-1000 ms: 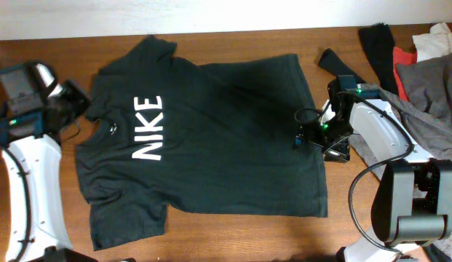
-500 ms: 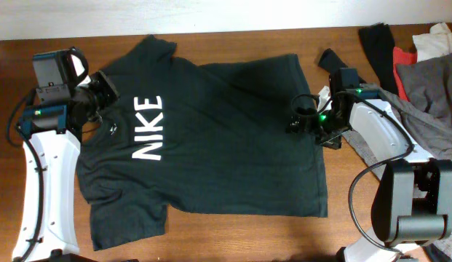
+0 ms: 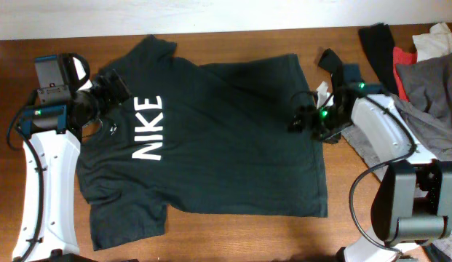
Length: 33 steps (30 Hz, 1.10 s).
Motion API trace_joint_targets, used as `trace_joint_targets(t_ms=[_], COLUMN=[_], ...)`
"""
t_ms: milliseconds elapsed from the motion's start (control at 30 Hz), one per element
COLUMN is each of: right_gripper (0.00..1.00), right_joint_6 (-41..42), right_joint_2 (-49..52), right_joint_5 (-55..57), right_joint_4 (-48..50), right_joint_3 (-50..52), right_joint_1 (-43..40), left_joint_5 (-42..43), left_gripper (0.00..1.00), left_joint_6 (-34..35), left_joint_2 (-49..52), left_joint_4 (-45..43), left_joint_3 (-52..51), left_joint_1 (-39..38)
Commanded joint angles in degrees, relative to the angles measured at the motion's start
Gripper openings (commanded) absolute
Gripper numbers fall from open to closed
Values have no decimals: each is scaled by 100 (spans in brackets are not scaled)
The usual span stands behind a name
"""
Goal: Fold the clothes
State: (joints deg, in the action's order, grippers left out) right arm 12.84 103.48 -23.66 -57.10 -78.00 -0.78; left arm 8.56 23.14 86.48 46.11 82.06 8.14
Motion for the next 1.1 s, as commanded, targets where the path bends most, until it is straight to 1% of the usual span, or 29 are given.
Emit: trace_joint_targets(t_ms=[0, 67, 133, 167, 233, 267, 333, 500, 633, 800, 933, 1067], right_gripper=[73, 72, 65, 59, 39, 26, 5, 4, 4, 4, 4, 4], right_joint_6=[-238, -345, -367, -367, -398, -407, -404, -455, -496, -516, -627, -640], right_joint_2=[-26, -24, 0, 9, 17, 17, 31, 212, 680, 1617, 2529, 3193], right_joint_5=[57, 334, 671, 813, 981, 1049, 1137, 1172, 1167, 1165, 1150, 1193], right_joint_4=[-413, -850, -1246, -1368, -1449, -1443, -1377, -879, -461, 61, 706, 1126], right_joint_3=[-1180, -1991, -2894, -3276, -3901, -4190, -4540, -4760, -4760, -4760, -4760, -4760], right_joint_1=[-28, 7, 57, 90, 151, 173, 208, 227, 234, 299, 426, 514], left_joint_5=[-44, -44, -44, -46, -44, -44, -44, -44, -44, -44, -44, -44], left_gripper=[99, 99, 99, 99, 99, 99, 99, 99, 99, 99, 99, 99], left_joint_6=[-52, -52, -52, -52, -52, -52, -52, -52, -52, -52, -52, -52], left_joint_2=[9, 9, 9, 9, 9, 9, 9, 9, 9, 9, 9, 9], left_joint_4=[-7, -7, -7, -7, -7, -7, -7, -7, -7, -7, -7, -7], left_joint_3=[92, 92, 92, 92, 92, 92, 92, 92, 92, 92, 92, 92], left_joint_1=[-15, -15, -15, -15, -15, -15, -15, -15, -15, -15, -15, -15])
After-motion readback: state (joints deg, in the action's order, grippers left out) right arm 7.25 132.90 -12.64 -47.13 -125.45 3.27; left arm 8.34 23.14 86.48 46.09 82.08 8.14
